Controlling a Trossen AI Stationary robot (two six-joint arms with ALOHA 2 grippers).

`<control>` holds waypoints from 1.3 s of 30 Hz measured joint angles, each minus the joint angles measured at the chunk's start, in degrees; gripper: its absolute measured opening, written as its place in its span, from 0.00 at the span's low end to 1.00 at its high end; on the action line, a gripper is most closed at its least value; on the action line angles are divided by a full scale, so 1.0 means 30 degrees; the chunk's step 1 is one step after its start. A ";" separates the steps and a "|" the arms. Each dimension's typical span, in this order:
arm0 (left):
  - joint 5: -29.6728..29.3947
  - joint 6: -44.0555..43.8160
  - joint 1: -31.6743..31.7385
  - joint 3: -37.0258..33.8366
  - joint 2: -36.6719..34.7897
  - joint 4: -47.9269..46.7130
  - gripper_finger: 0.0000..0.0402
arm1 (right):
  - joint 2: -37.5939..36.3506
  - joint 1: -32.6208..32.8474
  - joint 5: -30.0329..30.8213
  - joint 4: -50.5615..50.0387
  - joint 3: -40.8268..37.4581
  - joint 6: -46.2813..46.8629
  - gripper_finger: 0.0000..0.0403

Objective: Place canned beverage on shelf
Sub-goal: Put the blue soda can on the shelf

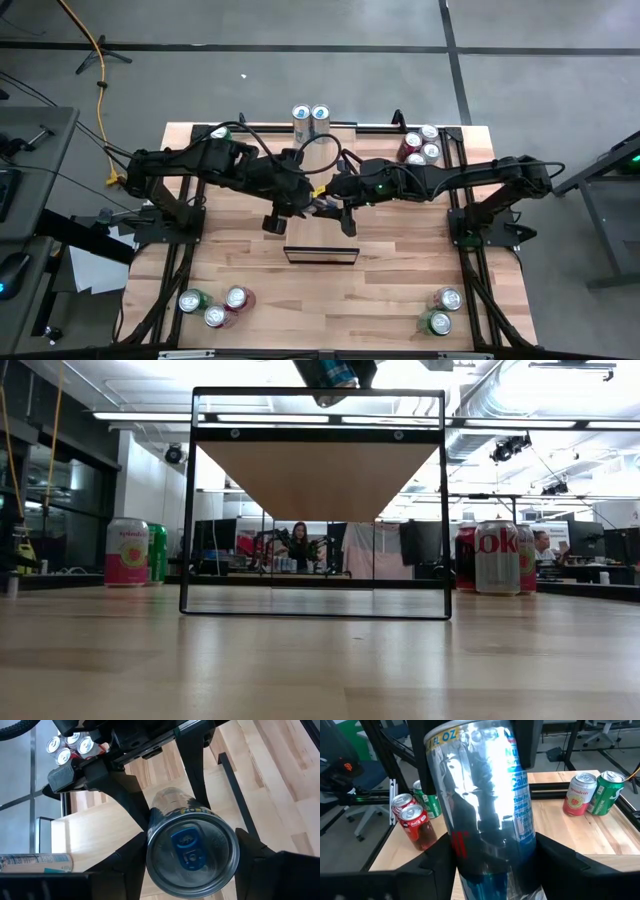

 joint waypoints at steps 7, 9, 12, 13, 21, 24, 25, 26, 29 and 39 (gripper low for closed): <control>-0.0094 -0.1466 0.0106 0.0007 -0.0029 -0.0096 0.54 | -0.0066 -0.0023 -0.0289 -0.0030 0.0000 0.0060 0.52; -0.0127 -0.1927 0.0117 0.0225 -0.0029 -0.0483 0.59 | -0.0234 -0.0078 -0.0327 -0.0539 -0.0004 -0.0153 0.52; -0.0239 -0.2429 0.0118 0.0715 -0.0075 -0.1034 0.66 | -0.0578 -0.0281 -0.0522 -0.1328 -0.0007 -0.0468 0.52; -0.0308 -0.2470 0.0124 0.0878 -0.0099 -0.1341 0.69 | -0.0726 -0.0377 -0.0528 -0.1802 -0.0016 -0.0479 0.52; -0.1419 -0.6491 0.0758 -0.0711 -0.2691 -0.2593 0.77 | -0.2014 -0.0607 -0.0526 -0.6399 -0.0015 -0.0605 0.52; -0.2690 -0.7504 0.0689 -0.3868 -0.5235 0.0239 0.77 | -0.2102 -0.0413 -0.0676 -0.8095 -0.0038 -0.0521 0.52; -0.3020 -0.7901 0.0618 -0.5073 -0.6183 0.1474 0.76 | -0.2205 -0.0347 -0.0761 -0.8452 -0.0181 -0.0532 0.52; -0.3230 -0.8384 0.0529 -0.6427 -0.7237 0.2623 0.76 | -0.2310 -0.0316 -0.0894 -0.8390 -0.0415 -0.0500 0.52; -0.3930 -1.0226 0.0045 -1.0142 -0.9932 0.5935 0.76 | -0.2786 -0.0303 -0.1399 -0.7449 -0.1502 -0.0126 0.52; -0.8898 -1.3115 -0.1741 -1.6501 -1.3902 1.2394 0.76 | -0.2816 -0.0485 0.2993 1.0739 -0.6848 0.1089 0.52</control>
